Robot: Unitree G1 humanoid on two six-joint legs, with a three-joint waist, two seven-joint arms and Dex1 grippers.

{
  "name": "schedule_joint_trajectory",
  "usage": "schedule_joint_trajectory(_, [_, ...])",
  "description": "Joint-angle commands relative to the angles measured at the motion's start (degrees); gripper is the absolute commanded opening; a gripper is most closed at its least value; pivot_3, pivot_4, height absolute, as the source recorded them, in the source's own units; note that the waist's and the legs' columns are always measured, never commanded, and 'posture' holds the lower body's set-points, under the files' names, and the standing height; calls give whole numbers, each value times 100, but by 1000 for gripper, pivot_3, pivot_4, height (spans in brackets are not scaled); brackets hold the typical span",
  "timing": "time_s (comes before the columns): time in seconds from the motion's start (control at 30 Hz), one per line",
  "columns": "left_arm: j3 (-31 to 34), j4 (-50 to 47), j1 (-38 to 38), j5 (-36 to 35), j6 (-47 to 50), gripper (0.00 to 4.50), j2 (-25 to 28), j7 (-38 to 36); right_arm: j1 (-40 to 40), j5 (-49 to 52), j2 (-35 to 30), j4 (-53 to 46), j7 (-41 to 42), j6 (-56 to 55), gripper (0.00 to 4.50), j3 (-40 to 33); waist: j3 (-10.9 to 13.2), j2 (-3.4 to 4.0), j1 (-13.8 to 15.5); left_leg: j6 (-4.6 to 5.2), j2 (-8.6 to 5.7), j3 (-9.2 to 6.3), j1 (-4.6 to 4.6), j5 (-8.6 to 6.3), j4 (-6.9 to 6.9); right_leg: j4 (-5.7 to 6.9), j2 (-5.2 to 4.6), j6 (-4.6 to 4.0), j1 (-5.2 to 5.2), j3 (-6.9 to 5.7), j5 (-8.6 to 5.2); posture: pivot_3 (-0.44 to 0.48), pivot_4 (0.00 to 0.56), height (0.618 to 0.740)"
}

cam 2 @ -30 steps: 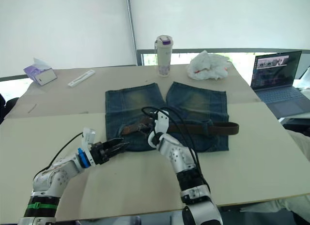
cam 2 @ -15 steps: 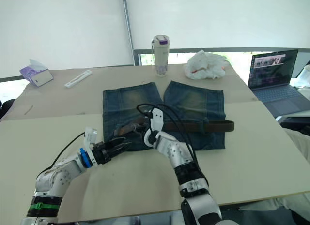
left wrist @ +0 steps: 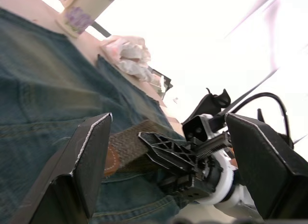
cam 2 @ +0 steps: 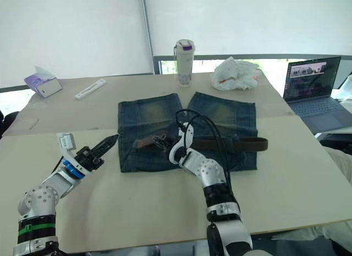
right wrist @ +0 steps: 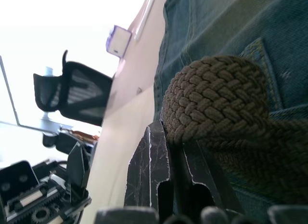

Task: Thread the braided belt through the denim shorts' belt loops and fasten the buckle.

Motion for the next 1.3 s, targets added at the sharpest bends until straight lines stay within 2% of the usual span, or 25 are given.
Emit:
schedule_joint_trajectory(0.03, [-99,33,-41,177,-179,3973,32,-63,-448,-358,643,-217,207,38,0,441,0,0,-1,0,0,0,0,0,0,0,0,0,0,0,0,0,150,740])
schedule_joint_trajectory(0.13, [-219,71,-60,297,-290,3973,33,-228,-385,-440,275,-633,386,405,0,579,1,0,-8,0,2,0,-1,0,0,1,1,0,-4,1,0,0,150,740])
schedule_joint_trajectory(0.2, [-279,108,-79,326,-345,3973,66,-424,-340,-280,215,-906,253,556,0,281,1,0,1,0,3,-1,-2,0,-3,1,1,-1,-7,1,0,0,150,740])
schedule_joint_trajectory(0.33, [-198,434,-191,323,-425,3973,140,-680,-159,695,510,-1285,-210,685,0,-706,2,-1,38,-1,-1,-6,-9,0,-3,-1,-14,-1,-7,-4,1,0,150,740])
schedule_joint_trajectory(0.57, [-235,578,-241,318,-473,3973,151,-973,159,1891,806,-1613,-612,699,0,-1310,3,0,39,-1,-5,-5,-15,0,-3,-6,-28,-1,-8,-9,1,0,150,740])
schedule_joint_trajectory(0.8, [-331,568,-378,418,-551,3973,59,-933,158,1421,559,-1535,-539,567,0,-837,3,0,24,0,-3,-5,-16,0,-4,-5,-24,-1,-9,-8,1,0,150,740])
schedule_joint_trajectory(0.9, [-205,699,-586,327,-557,3973,-63,-675,148,1410,589,-1476,-517,512,0,-790,3,0,32,0,-5,-4,-19,1,-2,-6,-23,-1,-9,-9,1,0,150,740])
schedule_joint_trajectory(1.13, [-5,773,-863,-19,89,3973,-312,79,117,1290,567,-1290,-402,418,0,-700,3,-1,46,0,-6,-5,-23,1,6,-5,-23,2,-8,-13,1,0,150,740])
schedule_joint_trajectory(1.23, [-155,558,-742,22,312,3973,-331,184,121,902,501,-1143,-279,293,0,-475,3,-1,17,0,-6,-5,-23,1,5,-6,-18,2,-8,-12,1,0,150,740])
schedule_joint_trajectory(1.3, [-132,497,-682,73,356,3973,-334,348,136,367,367,-1042,-227,247,0,-60,3,-1,5,1,-5,-5,-22,1,4,-4,-15,1,-9,-12,1,0,150,740])
